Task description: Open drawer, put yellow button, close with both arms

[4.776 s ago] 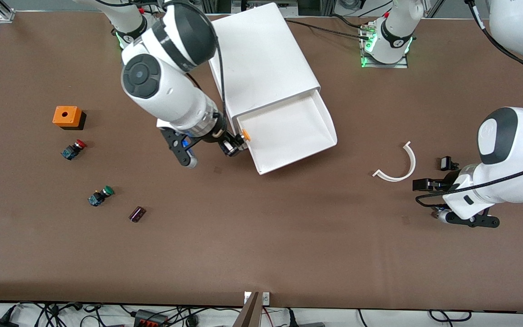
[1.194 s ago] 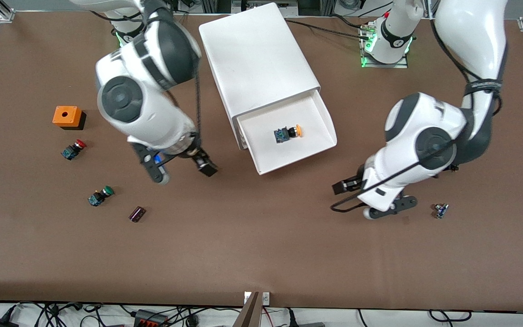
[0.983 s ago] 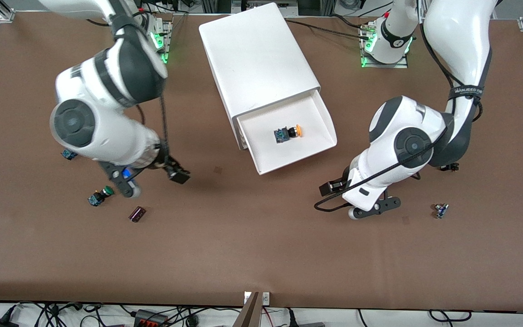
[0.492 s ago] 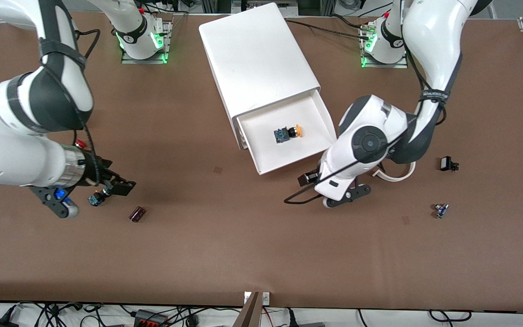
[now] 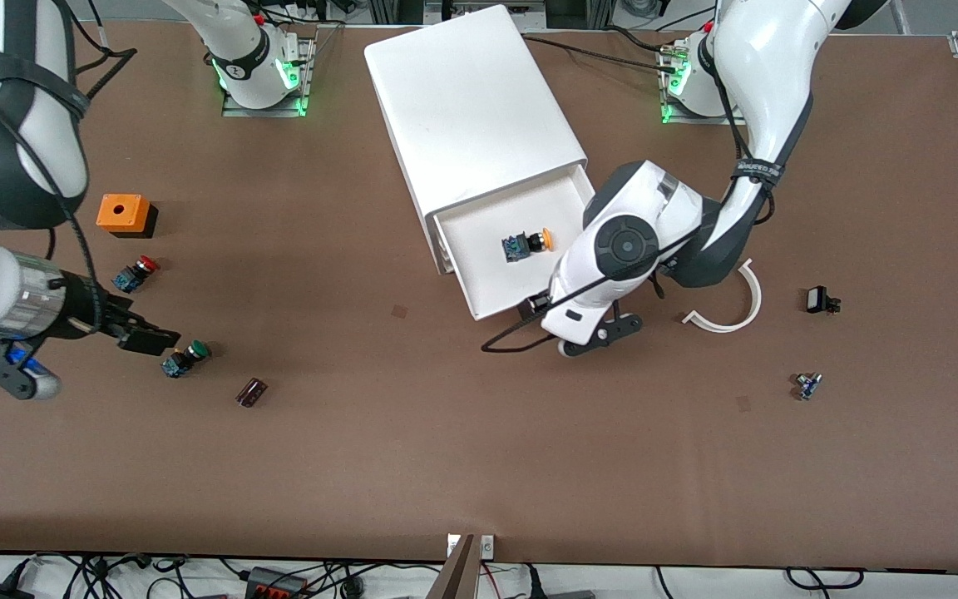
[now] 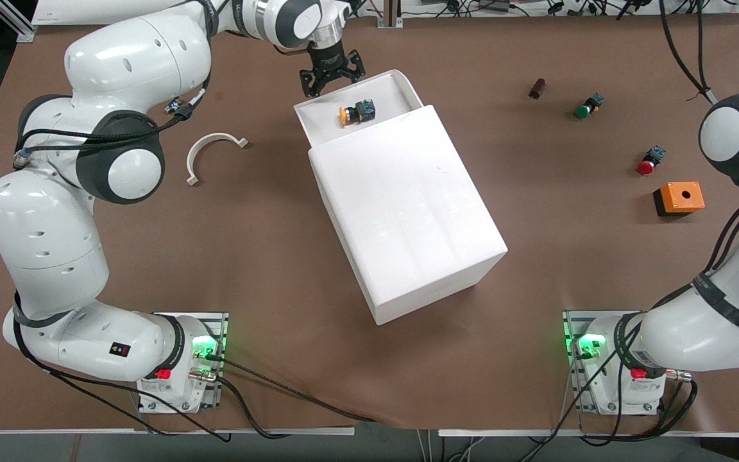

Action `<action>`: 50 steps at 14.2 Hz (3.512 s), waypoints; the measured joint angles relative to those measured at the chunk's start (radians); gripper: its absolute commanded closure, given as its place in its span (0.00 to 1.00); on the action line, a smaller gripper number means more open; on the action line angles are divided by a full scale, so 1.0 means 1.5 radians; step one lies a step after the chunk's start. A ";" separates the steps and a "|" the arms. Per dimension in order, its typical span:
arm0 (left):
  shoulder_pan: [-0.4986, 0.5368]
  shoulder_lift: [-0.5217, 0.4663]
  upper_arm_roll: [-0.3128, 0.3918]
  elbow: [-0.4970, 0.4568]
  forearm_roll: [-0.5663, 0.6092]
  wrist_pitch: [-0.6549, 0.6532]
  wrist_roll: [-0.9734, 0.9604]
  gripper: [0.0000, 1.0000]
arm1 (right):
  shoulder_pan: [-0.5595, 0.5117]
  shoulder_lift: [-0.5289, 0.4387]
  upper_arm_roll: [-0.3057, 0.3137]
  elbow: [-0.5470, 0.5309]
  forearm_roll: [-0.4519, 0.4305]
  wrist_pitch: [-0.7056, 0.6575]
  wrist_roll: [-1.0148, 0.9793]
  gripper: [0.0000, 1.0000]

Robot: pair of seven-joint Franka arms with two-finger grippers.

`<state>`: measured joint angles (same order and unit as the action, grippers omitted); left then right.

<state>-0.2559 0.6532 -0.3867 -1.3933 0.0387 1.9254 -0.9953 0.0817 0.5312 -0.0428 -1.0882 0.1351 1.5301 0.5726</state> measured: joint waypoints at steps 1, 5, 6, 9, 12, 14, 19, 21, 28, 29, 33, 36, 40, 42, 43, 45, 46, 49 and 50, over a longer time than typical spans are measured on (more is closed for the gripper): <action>0.002 0.000 -0.012 -0.001 -0.002 -0.009 -0.004 0.00 | -0.012 -0.009 0.000 -0.001 -0.001 -0.002 -0.034 0.00; 0.009 -0.002 -0.039 -0.001 -0.026 -0.051 -0.008 0.00 | -0.048 -0.076 0.000 -0.040 -0.058 -0.012 -0.208 0.00; 0.010 -0.002 -0.042 -0.002 -0.028 -0.060 -0.008 0.00 | -0.052 -0.094 0.000 -0.054 -0.072 -0.012 -0.251 0.00; 0.012 -0.002 -0.063 -0.008 -0.029 -0.086 -0.007 0.00 | -0.079 -0.139 -0.001 -0.084 -0.084 -0.012 -0.358 0.00; 0.012 -0.002 -0.082 -0.026 -0.030 -0.092 -0.007 0.00 | -0.099 -0.177 -0.001 -0.123 -0.084 -0.010 -0.397 0.00; 0.012 -0.002 -0.091 -0.035 -0.032 -0.092 -0.007 0.00 | -0.099 -0.206 0.000 -0.171 -0.084 0.016 -0.402 0.00; 0.013 -0.002 -0.096 -0.047 -0.078 -0.099 -0.007 0.00 | -0.097 -0.263 0.005 -0.269 -0.090 0.053 -0.404 0.00; 0.013 -0.002 -0.103 -0.050 -0.079 -0.104 -0.007 0.00 | -0.097 -0.270 0.007 -0.290 -0.090 0.058 -0.404 0.00; 0.013 -0.002 -0.113 -0.061 -0.080 -0.109 -0.007 0.00 | -0.088 -0.290 0.013 -0.346 -0.094 0.081 -0.404 0.00; 0.013 -0.002 -0.114 -0.063 -0.080 -0.109 -0.007 0.00 | -0.088 -0.294 0.013 -0.359 -0.094 0.097 -0.404 0.00; 0.013 -0.002 -0.117 -0.064 -0.080 -0.109 -0.007 0.00 | -0.087 -0.314 0.014 -0.396 -0.094 0.137 -0.406 0.00; 0.013 -0.002 -0.118 -0.065 -0.080 -0.109 -0.007 0.00 | -0.084 -0.321 0.014 -0.395 -0.094 0.140 -0.406 0.00; 0.012 -0.002 -0.120 -0.066 -0.080 -0.110 -0.007 0.00 | -0.080 -0.327 0.014 -0.395 -0.094 0.141 -0.408 0.00; 0.014 -0.002 -0.120 -0.066 -0.080 -0.113 -0.007 0.00 | -0.077 -0.327 0.014 -0.395 -0.095 0.141 -0.409 0.00; 0.017 -0.004 -0.119 -0.066 -0.079 -0.113 -0.007 0.00 | -0.075 -0.327 0.015 -0.395 -0.095 0.141 -0.409 0.00; 0.033 -0.012 -0.118 -0.062 -0.046 -0.112 -0.006 0.00 | -0.071 -0.327 0.015 -0.394 -0.097 0.140 -0.409 0.00; 0.050 -0.019 -0.118 -0.058 -0.015 -0.112 0.002 0.00 | -0.069 -0.327 0.015 -0.394 -0.104 0.136 -0.409 0.00; 0.124 -0.044 -0.117 -0.041 0.026 -0.112 0.096 0.00 | -0.069 -0.328 0.016 -0.393 -0.111 0.125 -0.409 0.00; 0.153 -0.054 -0.116 -0.039 0.027 -0.112 0.136 0.00 | -0.069 -0.328 0.016 -0.393 -0.111 0.122 -0.409 0.00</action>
<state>-0.0263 0.5726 -0.5608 -1.4512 0.0791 1.7566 -0.7910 -0.0215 0.0390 -0.0190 -1.6777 -0.0321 1.7126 -0.0406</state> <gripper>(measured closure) 0.000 0.000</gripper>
